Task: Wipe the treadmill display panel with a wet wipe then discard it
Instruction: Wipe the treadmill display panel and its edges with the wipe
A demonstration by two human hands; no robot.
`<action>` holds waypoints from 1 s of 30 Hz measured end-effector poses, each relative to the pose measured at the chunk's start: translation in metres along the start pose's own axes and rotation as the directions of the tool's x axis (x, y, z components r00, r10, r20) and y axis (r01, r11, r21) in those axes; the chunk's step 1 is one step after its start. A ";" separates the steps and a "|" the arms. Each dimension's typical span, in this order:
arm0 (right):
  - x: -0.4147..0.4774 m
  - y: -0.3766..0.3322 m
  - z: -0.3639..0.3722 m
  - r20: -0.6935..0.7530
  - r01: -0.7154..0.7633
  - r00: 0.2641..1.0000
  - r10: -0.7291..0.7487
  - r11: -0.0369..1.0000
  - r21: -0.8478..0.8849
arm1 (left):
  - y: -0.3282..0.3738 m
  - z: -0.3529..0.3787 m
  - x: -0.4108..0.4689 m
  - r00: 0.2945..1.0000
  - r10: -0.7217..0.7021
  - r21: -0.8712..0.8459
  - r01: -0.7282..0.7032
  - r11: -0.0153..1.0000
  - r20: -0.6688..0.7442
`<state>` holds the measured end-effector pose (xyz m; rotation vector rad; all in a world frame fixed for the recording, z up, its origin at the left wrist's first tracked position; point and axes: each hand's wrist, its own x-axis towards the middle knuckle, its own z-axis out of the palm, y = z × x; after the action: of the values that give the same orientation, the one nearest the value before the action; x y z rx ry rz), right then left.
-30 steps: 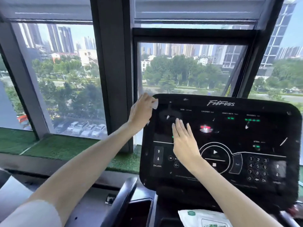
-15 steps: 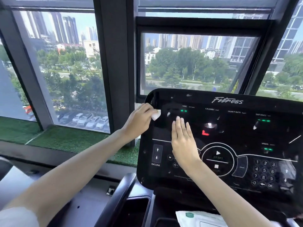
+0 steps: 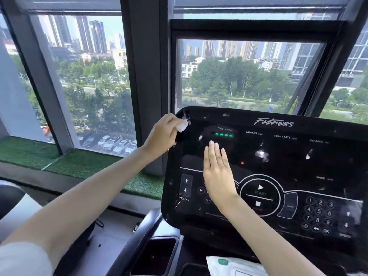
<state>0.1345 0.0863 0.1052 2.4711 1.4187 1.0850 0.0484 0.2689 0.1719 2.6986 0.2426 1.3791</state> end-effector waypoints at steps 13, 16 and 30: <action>-0.001 0.007 -0.007 -0.002 0.028 1.000 -0.028 0.993 0.117 | 0.004 0.001 -0.041 0.988 0.083 0.046 -0.090 0.995 0.131; -0.002 0.010 -0.006 -0.019 0.046 0.999 -0.044 0.989 0.144 | 0.001 0.000 -0.058 0.955 0.159 0.027 -0.171 0.985 0.251; -0.003 0.009 -0.008 -0.001 0.046 0.999 -0.047 0.983 0.176 | 0.012 0.009 -0.035 0.983 -0.181 -0.060 0.180 0.982 -0.021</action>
<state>0.1351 0.0766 0.1132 2.5401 1.6288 0.9859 0.0373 0.2500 0.1410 2.5412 0.4308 1.3477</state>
